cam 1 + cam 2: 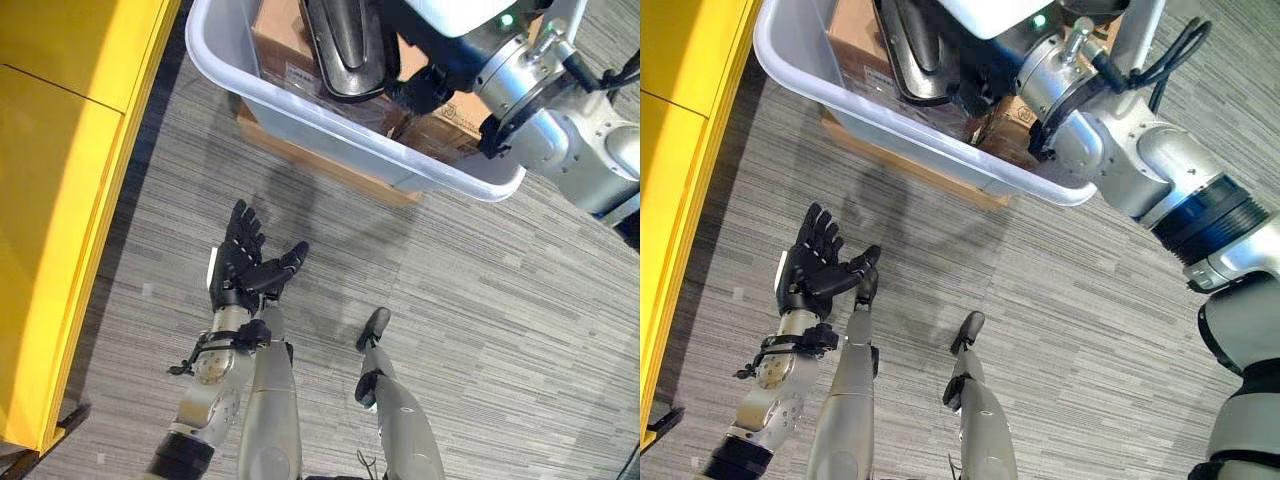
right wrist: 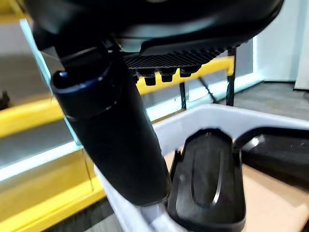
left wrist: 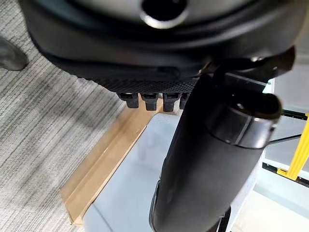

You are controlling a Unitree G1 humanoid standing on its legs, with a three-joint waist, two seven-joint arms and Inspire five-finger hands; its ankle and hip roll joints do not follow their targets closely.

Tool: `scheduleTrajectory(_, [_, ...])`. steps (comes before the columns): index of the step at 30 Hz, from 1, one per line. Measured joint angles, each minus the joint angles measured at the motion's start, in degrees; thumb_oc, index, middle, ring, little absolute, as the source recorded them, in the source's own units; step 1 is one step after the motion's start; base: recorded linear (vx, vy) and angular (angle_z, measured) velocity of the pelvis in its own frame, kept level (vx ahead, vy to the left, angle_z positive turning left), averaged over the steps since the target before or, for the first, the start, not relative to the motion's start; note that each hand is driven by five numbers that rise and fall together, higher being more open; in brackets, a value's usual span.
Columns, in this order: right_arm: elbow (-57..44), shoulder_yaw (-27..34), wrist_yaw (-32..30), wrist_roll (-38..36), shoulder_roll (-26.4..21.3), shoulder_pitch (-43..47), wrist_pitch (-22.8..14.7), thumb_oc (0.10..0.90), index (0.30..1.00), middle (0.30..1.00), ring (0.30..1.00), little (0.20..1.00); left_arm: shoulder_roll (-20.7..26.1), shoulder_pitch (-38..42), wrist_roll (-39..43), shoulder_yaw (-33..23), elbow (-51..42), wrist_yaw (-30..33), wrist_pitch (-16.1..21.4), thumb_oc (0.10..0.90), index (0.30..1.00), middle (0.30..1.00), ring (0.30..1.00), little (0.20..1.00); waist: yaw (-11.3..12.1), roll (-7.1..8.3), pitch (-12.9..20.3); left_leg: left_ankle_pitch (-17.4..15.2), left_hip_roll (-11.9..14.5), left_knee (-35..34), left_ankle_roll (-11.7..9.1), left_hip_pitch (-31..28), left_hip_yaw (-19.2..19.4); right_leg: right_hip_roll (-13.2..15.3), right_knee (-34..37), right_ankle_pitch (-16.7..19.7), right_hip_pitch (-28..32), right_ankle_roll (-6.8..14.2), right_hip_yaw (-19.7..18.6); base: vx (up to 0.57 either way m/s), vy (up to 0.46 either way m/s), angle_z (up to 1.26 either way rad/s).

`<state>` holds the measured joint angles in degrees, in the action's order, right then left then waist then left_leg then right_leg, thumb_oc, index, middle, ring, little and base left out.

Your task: Move parts from the plastic box to the shelf.

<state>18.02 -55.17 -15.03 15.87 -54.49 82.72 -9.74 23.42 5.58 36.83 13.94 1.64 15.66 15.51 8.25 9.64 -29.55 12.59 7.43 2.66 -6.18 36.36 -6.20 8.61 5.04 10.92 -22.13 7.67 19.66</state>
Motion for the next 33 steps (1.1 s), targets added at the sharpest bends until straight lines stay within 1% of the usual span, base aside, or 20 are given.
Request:
scheduleTrajectory(2, [3.4, -0.1, 0.0, 1.5, 1.8, 0.1, 0.4, 0.9, 1.0, 1.0, 1.0, 1.0, 0.0, 0.0, 0.0, 0.0, 0.0, 0.0, 0.1, 0.9, 1.0, 1.0, 1.0, 1.0, 0.1, -0.03, 0.0, 0.1, -0.3, 0.1, 0.1, 1.0, -0.4, 0.1, 0.0, 0.0, -0.7, 0.0, 0.5, -0.01, -0.003, 0.09])
scheduleTrajectory(4, [5.4, -0.2, 0.0, 2.1, 1.9, 0.2, 1.3, 0.9, 1.0, 1.0, 1.0, 1.0, 0.0, 0.1, 0.0, 0.1, 0.1, 0.2, 0.1, 0.9, 1.0, 1.0, 1.0, 1.0, 0.2, -0.07, 0.0, 0.1, -0.6, 0.1, 0.1, 1.7, -0.4, 0.5, 0.0, -0.1, -1.4, 0.1, 0.5, -0.01, 0.0, 0.06])
scheduleTrajectory(7, [7.5, -0.1, 0.0, 2.1, 2.1, 0.1, 1.4, 0.9, 1.0, 1.0, 1.0, 1.0, 0.0, 0.3, 0.0, 0.1, 0.1, 0.2, 1.1, 0.9, 1.0, 1.0, 1.0, 1.0, 0.1, -0.09, -0.1, 0.1, -0.6, 0.1, 0.1, 1.9, -0.4, 0.4, 0.0, -0.1, -1.6, 0.2, 0.6, 0.0, 0.0, 0.0])
scheduleTrajectory(11, [9.4, -0.1, 0.0, 2.1, 2.0, 0.2, 1.5, 0.9, 1.0, 1.0, 1.0, 1.0, 0.0, 0.4, 0.0, 0.5, 0.1, 0.2, 1.2, 0.9, 1.0, 1.0, 1.0, 1.0, -0.1, -0.09, -0.1, 0.1, -0.6, 0.1, 0.1, 2.3, -0.4, 0.4, 0.0, -0.1, -2.0, 0.2, 0.6, 0.0, 0.0, 0.0])
scheduleTrajectory(19, [10.0, -0.1, -0.4, 2.1, 2.1, 0.2, 1.6, 0.9, 1.0, 1.0, 1.0, 1.0, 0.1, 0.5, 0.0, 0.5, 0.1, 0.3, 1.2, 0.9, 1.0, 1.0, 1.0, 1.0, -0.1, -0.18, -0.1, 0.1, -0.6, 0.1, 0.1, 3.7, -0.4, 0.4, 0.0, -0.2, -3.4, 0.1, 0.6, 0.0, 0.0, 0.0])
scheduleTrajectory(21, [11.6, -0.1, -0.7, 2.1, 2.8, 0.2, 1.5, 0.9, 1.0, 1.0, 1.0, 1.0, 0.1, 0.5, 0.0, 0.5, 0.1, 0.3, 1.3, 0.9, 1.0, 1.0, 1.0, 1.0, 0.0, -0.19, -0.1, 0.1, -0.6, 0.1, 0.1, 3.7, -0.4, 0.5, 0.0, -0.2, -3.4, 0.2, 0.6, 0.0, 0.0, 0.0])
scheduleTrajectory(26, [12.2, -0.1, -1.9, 2.0, 3.2, 0.2, 2.4, 0.9, 1.0, 1.0, 1.0, 1.0, 0.0, 0.6, 0.0, 0.6, 0.1, 0.3, 2.2, 0.9, 1.0, 1.0, 1.0, 1.0, -0.1, -0.2, -0.1, 0.1, -0.6, 0.1, 0.1, 3.8, -0.4, 0.4, 0.0, -0.4, -3.5, 0.2, 0.6, 0.0, 0.0, 0.0])
scheduleTrajectory(33, [12.1, 0.6, -2.5, 2.1, 4.0, 0.2, 2.6, 0.9, 1.0, 1.0, 1.0, 1.0, 0.0, 0.7, 0.0, 0.5, 0.1, 1.4, 2.2, 0.9, 1.0, 1.0, 1.0, 1.0, 0.0, -0.22, -0.1, 0.1, -0.7, 0.1, 0.1, 5.9, -0.5, 0.5, 0.0, -0.4, -5.5, 0.2, 0.7, 0.0, 0.0, 0.0])
